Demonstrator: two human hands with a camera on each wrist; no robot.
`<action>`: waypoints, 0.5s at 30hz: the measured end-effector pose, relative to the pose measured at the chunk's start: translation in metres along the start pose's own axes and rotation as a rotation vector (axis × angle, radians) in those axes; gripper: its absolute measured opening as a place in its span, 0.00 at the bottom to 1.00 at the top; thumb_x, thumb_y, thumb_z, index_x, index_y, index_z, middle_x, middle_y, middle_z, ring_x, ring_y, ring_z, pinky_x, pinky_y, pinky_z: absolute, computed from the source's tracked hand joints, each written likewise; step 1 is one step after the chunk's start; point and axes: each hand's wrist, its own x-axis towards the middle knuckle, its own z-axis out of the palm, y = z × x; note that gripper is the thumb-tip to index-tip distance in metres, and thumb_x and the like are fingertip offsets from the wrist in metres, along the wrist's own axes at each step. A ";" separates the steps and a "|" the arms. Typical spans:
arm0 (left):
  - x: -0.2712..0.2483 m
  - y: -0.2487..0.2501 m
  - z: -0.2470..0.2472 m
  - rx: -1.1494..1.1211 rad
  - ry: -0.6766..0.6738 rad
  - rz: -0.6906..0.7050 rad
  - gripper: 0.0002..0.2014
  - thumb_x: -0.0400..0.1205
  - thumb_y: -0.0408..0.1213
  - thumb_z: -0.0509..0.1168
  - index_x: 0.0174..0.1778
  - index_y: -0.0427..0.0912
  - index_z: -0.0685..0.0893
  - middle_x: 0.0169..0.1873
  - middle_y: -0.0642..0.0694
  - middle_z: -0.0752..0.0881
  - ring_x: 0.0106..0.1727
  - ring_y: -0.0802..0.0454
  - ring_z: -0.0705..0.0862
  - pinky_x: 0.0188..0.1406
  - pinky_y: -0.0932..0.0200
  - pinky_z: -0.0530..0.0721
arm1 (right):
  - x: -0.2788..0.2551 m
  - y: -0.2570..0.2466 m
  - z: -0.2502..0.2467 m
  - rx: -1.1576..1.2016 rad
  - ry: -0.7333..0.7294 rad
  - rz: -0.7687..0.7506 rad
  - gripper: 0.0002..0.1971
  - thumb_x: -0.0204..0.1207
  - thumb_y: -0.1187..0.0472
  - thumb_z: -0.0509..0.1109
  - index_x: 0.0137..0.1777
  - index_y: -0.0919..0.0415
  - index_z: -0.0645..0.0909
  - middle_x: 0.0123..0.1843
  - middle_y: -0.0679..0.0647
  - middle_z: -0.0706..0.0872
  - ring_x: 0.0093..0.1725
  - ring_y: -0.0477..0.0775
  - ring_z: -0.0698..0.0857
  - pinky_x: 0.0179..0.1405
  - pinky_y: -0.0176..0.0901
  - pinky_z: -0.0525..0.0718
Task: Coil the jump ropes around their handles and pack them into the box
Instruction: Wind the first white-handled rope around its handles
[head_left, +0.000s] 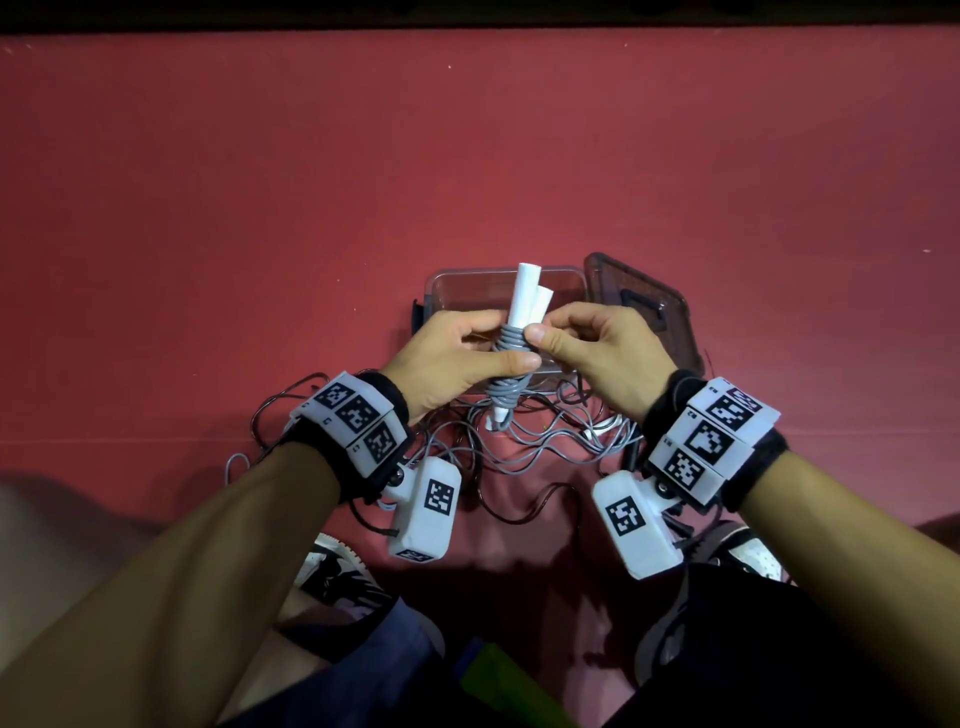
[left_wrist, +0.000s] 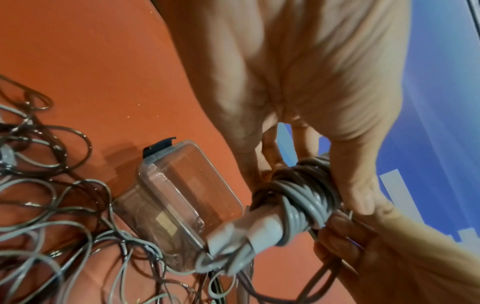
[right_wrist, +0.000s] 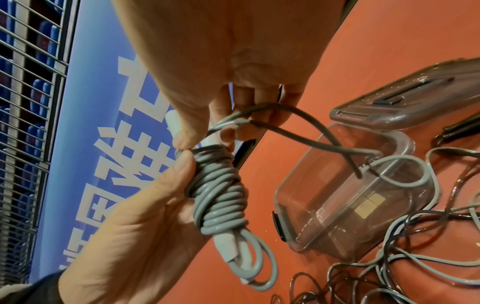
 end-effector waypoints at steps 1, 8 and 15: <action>0.000 0.000 -0.001 -0.015 -0.002 -0.008 0.21 0.76 0.28 0.77 0.64 0.45 0.88 0.58 0.42 0.92 0.59 0.50 0.90 0.67 0.53 0.85 | 0.000 -0.001 -0.001 -0.031 -0.007 -0.020 0.10 0.79 0.51 0.75 0.47 0.59 0.90 0.27 0.41 0.81 0.28 0.39 0.75 0.33 0.32 0.73; 0.003 0.001 -0.008 -0.063 0.097 -0.027 0.15 0.78 0.22 0.74 0.58 0.35 0.83 0.55 0.34 0.90 0.54 0.45 0.90 0.64 0.48 0.87 | 0.001 -0.005 -0.007 -0.039 -0.054 -0.065 0.08 0.84 0.65 0.69 0.49 0.63 0.91 0.35 0.50 0.86 0.30 0.38 0.78 0.34 0.27 0.76; 0.003 0.001 -0.007 -0.116 0.035 0.006 0.12 0.81 0.28 0.69 0.60 0.35 0.82 0.55 0.33 0.89 0.55 0.41 0.88 0.65 0.45 0.86 | 0.002 -0.005 -0.008 -0.028 0.002 -0.052 0.07 0.82 0.60 0.72 0.47 0.56 0.92 0.41 0.59 0.92 0.37 0.47 0.83 0.41 0.43 0.83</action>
